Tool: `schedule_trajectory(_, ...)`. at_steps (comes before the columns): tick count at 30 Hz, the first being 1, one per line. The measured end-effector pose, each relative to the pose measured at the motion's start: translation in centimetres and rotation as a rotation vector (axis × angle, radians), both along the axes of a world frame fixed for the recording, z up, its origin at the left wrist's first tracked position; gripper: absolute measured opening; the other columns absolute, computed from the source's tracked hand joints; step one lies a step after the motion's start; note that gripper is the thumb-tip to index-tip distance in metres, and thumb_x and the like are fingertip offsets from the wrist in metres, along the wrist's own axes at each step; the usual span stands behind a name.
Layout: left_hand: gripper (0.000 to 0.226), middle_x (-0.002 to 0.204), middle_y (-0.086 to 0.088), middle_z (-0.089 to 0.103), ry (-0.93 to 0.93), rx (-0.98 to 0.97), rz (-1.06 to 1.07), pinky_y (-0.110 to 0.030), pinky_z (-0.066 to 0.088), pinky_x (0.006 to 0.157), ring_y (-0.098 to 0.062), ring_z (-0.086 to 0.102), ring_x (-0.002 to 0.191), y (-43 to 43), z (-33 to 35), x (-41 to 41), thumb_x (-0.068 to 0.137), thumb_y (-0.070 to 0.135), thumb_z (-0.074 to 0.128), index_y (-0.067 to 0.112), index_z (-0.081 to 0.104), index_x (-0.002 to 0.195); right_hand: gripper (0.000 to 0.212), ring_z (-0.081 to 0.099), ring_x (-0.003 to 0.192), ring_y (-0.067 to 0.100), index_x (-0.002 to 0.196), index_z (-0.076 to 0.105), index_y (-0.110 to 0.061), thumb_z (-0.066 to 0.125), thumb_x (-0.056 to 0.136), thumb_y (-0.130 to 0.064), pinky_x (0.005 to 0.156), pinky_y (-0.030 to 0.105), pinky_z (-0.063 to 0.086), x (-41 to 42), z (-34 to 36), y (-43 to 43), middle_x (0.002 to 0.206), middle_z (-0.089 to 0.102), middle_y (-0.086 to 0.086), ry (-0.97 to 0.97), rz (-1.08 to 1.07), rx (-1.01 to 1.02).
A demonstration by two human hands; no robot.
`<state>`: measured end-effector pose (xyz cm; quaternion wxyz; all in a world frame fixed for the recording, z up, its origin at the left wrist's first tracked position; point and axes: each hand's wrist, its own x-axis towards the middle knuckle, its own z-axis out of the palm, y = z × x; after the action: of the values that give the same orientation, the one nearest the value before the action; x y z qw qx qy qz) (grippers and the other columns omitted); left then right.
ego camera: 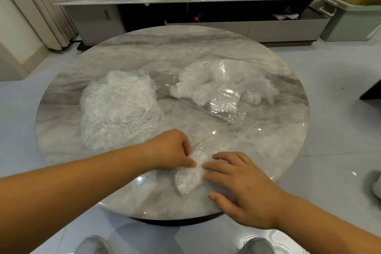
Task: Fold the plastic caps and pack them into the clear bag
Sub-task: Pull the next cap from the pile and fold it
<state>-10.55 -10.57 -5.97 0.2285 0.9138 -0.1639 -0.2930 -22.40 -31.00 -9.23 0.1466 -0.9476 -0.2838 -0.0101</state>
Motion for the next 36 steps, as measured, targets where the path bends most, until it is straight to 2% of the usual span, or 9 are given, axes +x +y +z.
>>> schedule_trajectory(2,0.021,0.052,0.014,0.056,0.06,-0.061,0.028,-0.019,0.046,0.057,-0.001,0.052,0.049,0.4,-0.2,-0.2,0.08,0.028,0.084,0.015,0.07,0.088,0.042,0.039,0.142,0.014,0.129,0.063,-0.028,0.051,0.095,-0.049,0.115,0.035,0.032,0.0,-0.1,-0.3,0.14,0.057,-0.016,0.064,-0.022,0.049)
schedule_trajectory(6,0.017,0.063,0.008,0.06,0.129,-0.251,0.114,-0.016,0.045,0.055,-0.001,0.052,0.052,1.0,0.0,-0.3,0.081,0.019,0.082,0.015,0.066,0.079,0.05,0.025,0.146,-0.001,0.136,0.058,-0.032,0.045,0.093,-0.055,0.119,0.026,0.022,0.5,0.2,-0.1,0.142,0.051,-0.025,0.175,-0.14,0.251)
schedule_trajectory(11,0.018,0.083,-0.014,0.058,0.416,-0.583,0.377,-0.031,0.045,0.062,-0.022,0.054,0.071,1.6,0.8,-0.1,0.089,0.014,0.074,0.01,0.057,0.09,0.036,0.044,0.132,-0.004,0.109,0.071,-0.037,0.054,0.084,-0.057,0.11,0.015,0.031,1.5,2.1,1.1,0.132,0.056,-0.021,0.209,-0.459,0.735)
schedule_trajectory(14,0.025,0.1,-0.016,0.055,0.517,-0.715,0.455,-0.037,0.049,0.071,-0.031,0.048,0.089,1.6,1.0,-0.2,0.083,0.017,0.076,0.012,0.056,0.097,0.021,0.06,0.12,0.005,0.099,0.079,-0.036,0.064,0.087,-0.046,0.1,0.027,0.046,2.4,2.8,1.6,0.119,0.07,-0.013,0.542,-0.614,1.142)
schedule_trajectory(16,0.021,0.103,-0.019,0.057,0.54,-0.773,0.479,-0.036,0.052,0.068,-0.033,0.049,0.09,1.6,1.2,-0.5,0.087,0.012,0.074,0.006,0.058,0.1,0.034,0.064,0.12,0.019,0.102,0.08,-0.027,0.062,0.085,-0.049,0.1,0.037,0.049,2.7,3.1,1.8,0.121,0.073,-0.001,0.757,-0.627,1.342)
schedule_trajectory(20,0.048,0.122,-0.032,0.063,0.619,-0.749,0.427,-0.051,0.054,0.088,-0.046,0.058,0.104,1.9,1.1,-1.3,0.089,0.008,0.072,-0.009,0.051,0.128,0.052,0.067,0.116,0.031,0.109,0.075,-0.002,0.057,0.09,-0.046,0.1,0.046,0.05,3.2,3.8,2.2,0.119,0.073,0.014,0.782,-0.624,1.526)
schedule_trajectory(26,0.034,0.122,-0.021,0.069,0.784,-0.683,0.434,-0.04,0.063,0.076,-0.027,0.07,0.098,2.2,1.5,-1.7,0.096,0.003,0.061,0.004,0.058,0.13,0.039,0.068,0.114,0.016,0.107,0.079,-0.015,0.054,0.093,-0.041,0.1,0.035,0.052,3.2,3.8,2.3,0.114,0.076,-0.001,0.43,-0.412,1.196)
schedule_trajectory(31,0.038,0.131,-0.024,0.063,0.97,-0.739,0.518,-0.045,0.058,0.09,-0.036,0.063,0.12,3.0,1.7,-0.9,0.097,-0.003,0.046,-0.008,0.053,0.134,0.037,0.062,0.116,0.016,0.118,0.073,-0.021,0.053,0.096,-0.043,0.099,0.033,0.048,1.6,2.6,2.4,0.117,0.07,-0.012,0.133,-0.132,0.704)
schedule_trajectory(36,0.037,0.114,-0.024,0.065,1.042,-0.822,0.579,-0.05,0.055,0.093,-0.037,0.066,0.104,3.5,1.9,-0.2,0.099,0.025,0.043,-0.002,0.058,0.12,0.063,0.049,0.13,0.011,0.154,0.036,-0.022,0.048,0.099,-0.051,0.105,0.035,0.042,0.9,2.1,1.8,0.14,0.053,-0.007,-0.002,0.062,0.405)
